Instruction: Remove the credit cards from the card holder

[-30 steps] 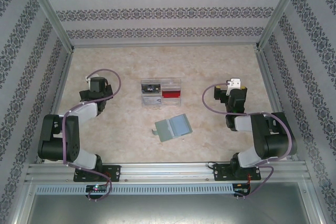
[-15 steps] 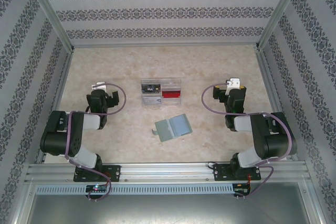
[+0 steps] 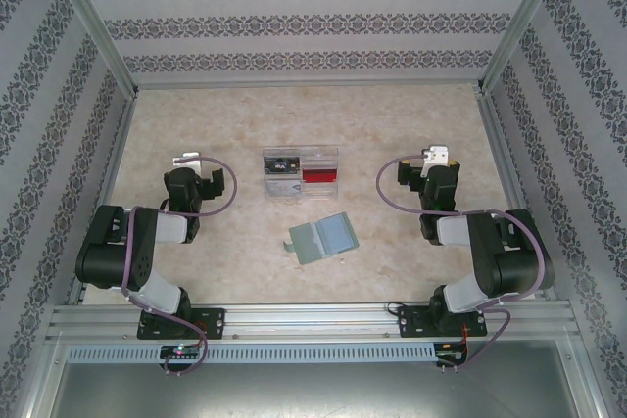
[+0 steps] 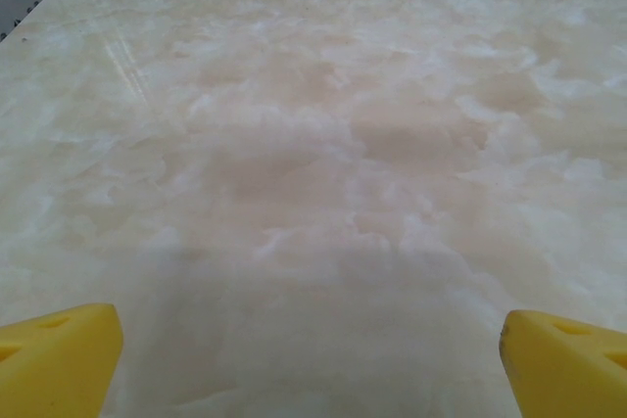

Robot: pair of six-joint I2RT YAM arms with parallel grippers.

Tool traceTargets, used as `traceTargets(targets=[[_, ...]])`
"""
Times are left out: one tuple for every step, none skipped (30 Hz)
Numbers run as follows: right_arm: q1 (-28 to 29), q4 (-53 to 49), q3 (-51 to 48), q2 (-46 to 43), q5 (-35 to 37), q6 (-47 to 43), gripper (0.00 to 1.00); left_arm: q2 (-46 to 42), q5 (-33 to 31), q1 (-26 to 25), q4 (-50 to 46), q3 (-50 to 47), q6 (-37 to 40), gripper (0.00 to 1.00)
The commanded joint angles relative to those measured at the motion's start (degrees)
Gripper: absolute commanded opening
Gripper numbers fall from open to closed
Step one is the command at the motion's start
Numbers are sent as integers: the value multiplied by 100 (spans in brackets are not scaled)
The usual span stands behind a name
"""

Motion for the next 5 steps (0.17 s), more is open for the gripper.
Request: traceTargets(targets=[[-92,29,73,-8,-176,147,98,-13,172,-28,278,56,117,99],[-109,17,74,-8,-200,160,98,-15,234,-27,267,59,143,99],[-119,15,74,-12,-227,159,98,-10,244,-27,269,53,149,99],[-128,7,82,-12,-247,162,98,-8,243,-27,272,57,149,99],[-129,7,74,-17,-324,135,98,-7,238,-28,268,53,149,99]])
